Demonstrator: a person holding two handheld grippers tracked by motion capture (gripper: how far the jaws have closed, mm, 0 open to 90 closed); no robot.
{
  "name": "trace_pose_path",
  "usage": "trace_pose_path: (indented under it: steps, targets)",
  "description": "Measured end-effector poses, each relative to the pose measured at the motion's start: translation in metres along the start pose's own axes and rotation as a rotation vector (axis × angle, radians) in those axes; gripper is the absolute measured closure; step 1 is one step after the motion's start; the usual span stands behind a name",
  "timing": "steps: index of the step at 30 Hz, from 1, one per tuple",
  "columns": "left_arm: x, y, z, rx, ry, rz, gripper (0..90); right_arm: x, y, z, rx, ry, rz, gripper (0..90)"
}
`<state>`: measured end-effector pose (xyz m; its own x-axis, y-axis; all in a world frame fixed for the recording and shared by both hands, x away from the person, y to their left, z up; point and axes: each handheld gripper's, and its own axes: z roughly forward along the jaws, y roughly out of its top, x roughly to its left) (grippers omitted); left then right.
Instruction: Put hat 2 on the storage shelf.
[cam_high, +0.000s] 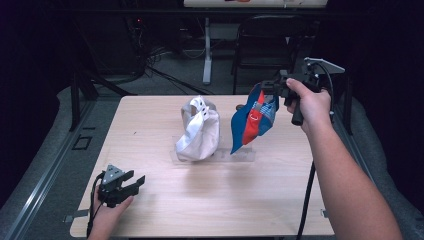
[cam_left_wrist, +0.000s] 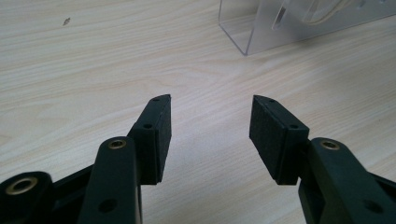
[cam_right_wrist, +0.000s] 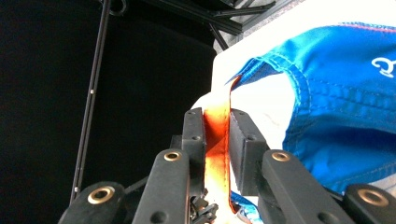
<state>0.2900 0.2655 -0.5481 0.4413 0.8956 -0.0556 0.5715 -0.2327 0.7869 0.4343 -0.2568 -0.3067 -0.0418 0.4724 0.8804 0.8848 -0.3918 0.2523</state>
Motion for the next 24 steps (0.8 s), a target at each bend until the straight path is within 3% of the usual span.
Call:
trace_pose_path:
  steps: [11, 24]
  targets:
    - [-0.001, 0.0, 0.0, 0.001, 0.002, 0.002, 49.5, 0.001, 0.001, -0.002, 0.008, -0.018, -0.018, 77.6]
    - [0.0, 0.0, 0.0, -0.006, 0.0, 0.001, 49.5, 0.0, -0.005, 0.022, 0.043, -0.03, -0.034, 77.6]
